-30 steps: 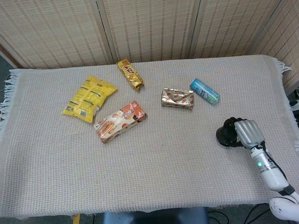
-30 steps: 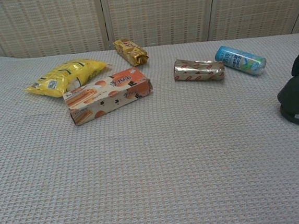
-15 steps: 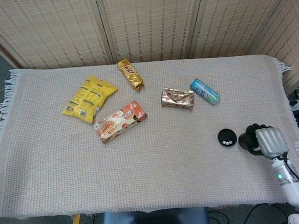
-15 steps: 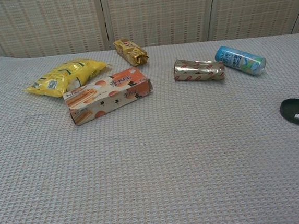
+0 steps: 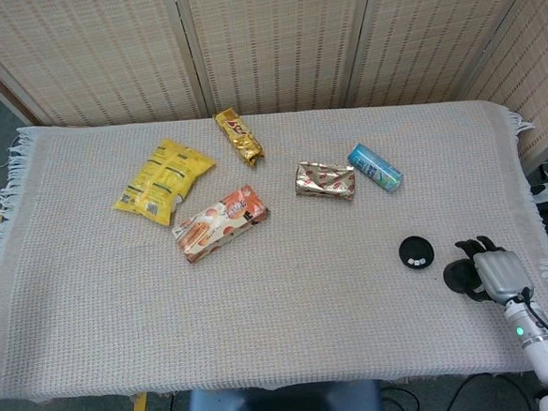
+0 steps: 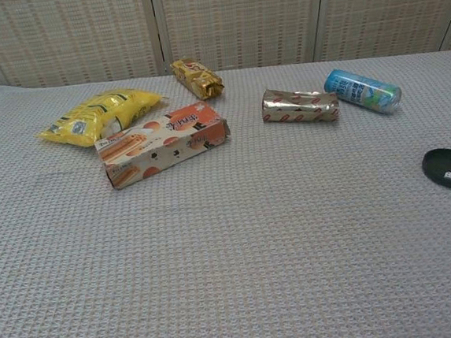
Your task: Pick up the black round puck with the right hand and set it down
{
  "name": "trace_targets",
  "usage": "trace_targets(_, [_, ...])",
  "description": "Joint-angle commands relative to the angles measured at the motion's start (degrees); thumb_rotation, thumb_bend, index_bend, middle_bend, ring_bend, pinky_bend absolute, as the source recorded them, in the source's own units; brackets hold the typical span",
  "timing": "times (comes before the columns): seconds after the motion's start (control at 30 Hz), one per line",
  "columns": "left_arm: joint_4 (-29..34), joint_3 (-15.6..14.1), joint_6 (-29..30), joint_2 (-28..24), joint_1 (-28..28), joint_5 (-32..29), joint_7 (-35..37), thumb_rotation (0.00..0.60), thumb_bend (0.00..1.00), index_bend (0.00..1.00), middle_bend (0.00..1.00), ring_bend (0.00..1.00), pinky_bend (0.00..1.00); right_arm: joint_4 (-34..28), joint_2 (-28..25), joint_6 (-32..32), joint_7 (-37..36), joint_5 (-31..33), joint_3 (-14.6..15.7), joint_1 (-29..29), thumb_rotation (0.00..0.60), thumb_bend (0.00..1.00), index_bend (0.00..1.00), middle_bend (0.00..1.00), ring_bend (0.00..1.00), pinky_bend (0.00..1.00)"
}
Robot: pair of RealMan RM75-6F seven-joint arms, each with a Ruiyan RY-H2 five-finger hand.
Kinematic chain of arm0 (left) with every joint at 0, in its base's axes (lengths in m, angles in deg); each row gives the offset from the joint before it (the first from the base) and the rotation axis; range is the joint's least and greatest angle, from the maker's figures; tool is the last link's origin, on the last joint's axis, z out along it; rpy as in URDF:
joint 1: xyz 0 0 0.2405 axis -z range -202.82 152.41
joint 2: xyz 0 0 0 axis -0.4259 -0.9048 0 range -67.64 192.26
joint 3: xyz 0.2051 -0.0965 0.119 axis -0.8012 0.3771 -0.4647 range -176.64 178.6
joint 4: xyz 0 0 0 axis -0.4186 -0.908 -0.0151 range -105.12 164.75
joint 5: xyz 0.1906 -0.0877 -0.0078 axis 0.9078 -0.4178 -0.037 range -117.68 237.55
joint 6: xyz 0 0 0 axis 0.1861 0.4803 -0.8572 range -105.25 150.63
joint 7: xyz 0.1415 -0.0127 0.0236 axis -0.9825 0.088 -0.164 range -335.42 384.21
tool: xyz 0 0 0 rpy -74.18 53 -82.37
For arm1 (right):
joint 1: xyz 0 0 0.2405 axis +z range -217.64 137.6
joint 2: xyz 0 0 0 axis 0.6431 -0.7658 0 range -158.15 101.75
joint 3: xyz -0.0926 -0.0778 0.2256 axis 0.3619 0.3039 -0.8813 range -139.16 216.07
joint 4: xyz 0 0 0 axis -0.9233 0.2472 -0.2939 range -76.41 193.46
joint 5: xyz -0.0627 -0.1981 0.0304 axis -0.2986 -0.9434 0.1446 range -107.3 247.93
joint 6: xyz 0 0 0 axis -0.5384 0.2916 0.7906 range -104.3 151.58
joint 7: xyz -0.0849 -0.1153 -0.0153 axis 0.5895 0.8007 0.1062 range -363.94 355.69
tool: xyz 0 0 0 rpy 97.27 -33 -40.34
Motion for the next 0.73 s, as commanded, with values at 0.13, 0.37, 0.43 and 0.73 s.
trace_targets(0.13, [-0.1, 0.1, -0.6, 0.1, 0.3, -0.4, -0.1, 0.6, 0.44, 0.17, 0.0, 0.0, 0.19, -2.2, -2.4, 2.4, -3.2, -3.5, 0.1, -1.1, 0.6, 0.19, 0.0, 0.0, 0.0, 0.05])
trace_targets(0.37, [0.2, 0.1, -0.4, 0.0, 0.2, -0.3, -0.4, 0.6, 0.44, 0.17, 0.0, 0.0, 0.19, -6.0, -3.3, 13.6, -5.7, -6.0, -1.9, -5.5, 0.6, 0.18, 0.0, 0.0, 0.0, 0.02])
trace_targets(0.43, [0.0, 0.1, -0.4, 0.1, 0.2, -0.3, -0.3, 0.6, 0.44, 0.17, 0.0, 0.0, 0.19, -3.9, -0.4, 22.7, -1.9, -8.3, -3.5, -7.7, 0.6, 0.18, 0.0, 0.0, 0.0, 0.02])
trace_targets(0.73, [0.4, 0.0, -0.7, 0.2, 0.3, -0.5, -1.3, 0.6, 0.44, 0.17, 0.0, 0.0, 0.19, -1.9, 3.3, 33.8, -1.9, -13.4, -4.1, -11.9, 0.6, 0.18, 0.0, 0.0, 0.0, 0.03])
